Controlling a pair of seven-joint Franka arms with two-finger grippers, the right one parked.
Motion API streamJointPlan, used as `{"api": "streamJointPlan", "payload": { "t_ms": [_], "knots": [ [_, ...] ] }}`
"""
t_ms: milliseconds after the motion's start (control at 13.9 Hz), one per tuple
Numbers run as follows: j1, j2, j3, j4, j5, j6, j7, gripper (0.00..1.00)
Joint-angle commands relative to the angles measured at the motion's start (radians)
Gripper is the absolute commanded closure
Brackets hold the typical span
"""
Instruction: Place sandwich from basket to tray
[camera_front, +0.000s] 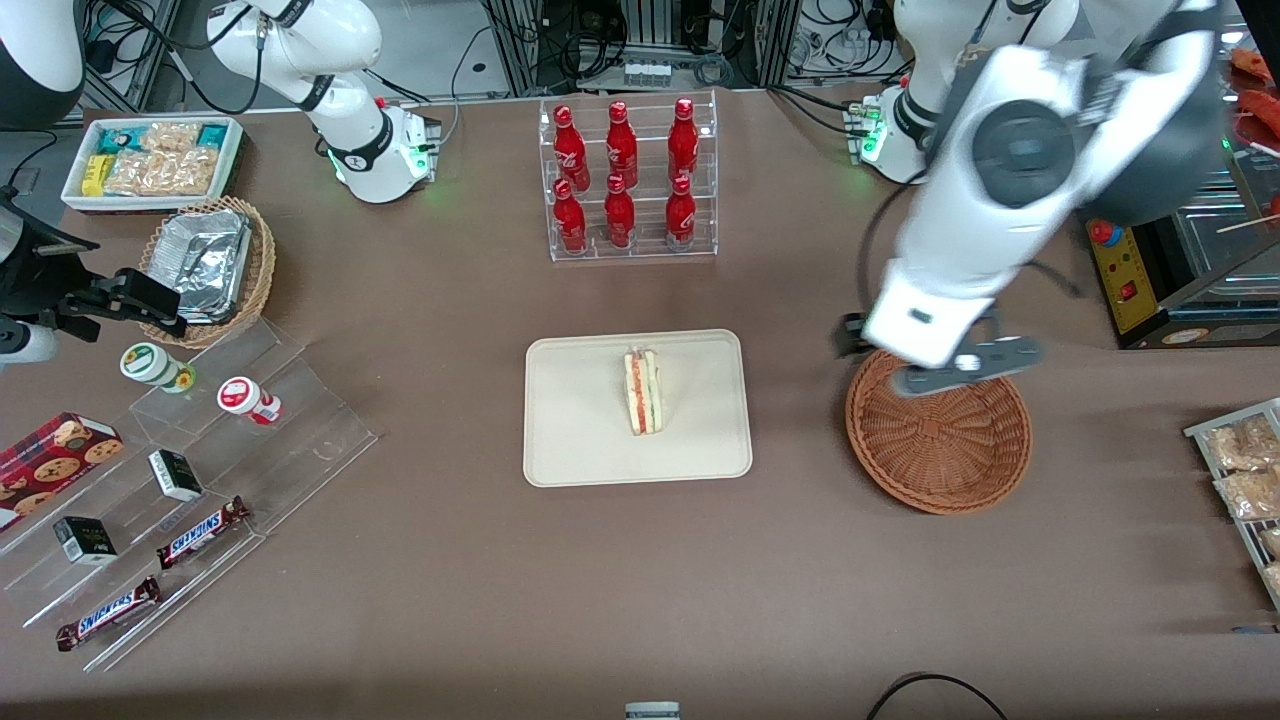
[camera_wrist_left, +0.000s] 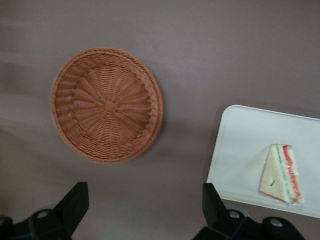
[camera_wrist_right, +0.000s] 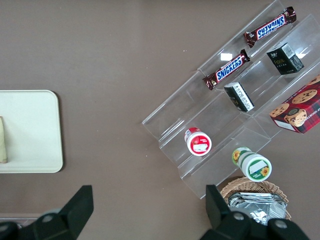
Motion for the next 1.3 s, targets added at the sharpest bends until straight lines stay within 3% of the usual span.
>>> {"api": "streamJointPlan", "payload": {
  "t_ms": [0, 288, 648, 864, 1224],
  "knots": [
    [0.087, -0.086, -0.008, -0.054, -0.053, -0.041, 0.143, 0.00],
    [0.175, -0.164, -0.003, -0.106, -0.079, -0.075, 0.323, 0.00],
    [0.146, -0.233, 0.176, -0.135, -0.116, -0.095, 0.536, 0.00],
    [0.126, -0.223, 0.230, -0.108, -0.113, -0.093, 0.572, 0.00],
    [0.124, -0.169, 0.238, -0.045, -0.108, -0.093, 0.575, 0.00]
  ]
}}
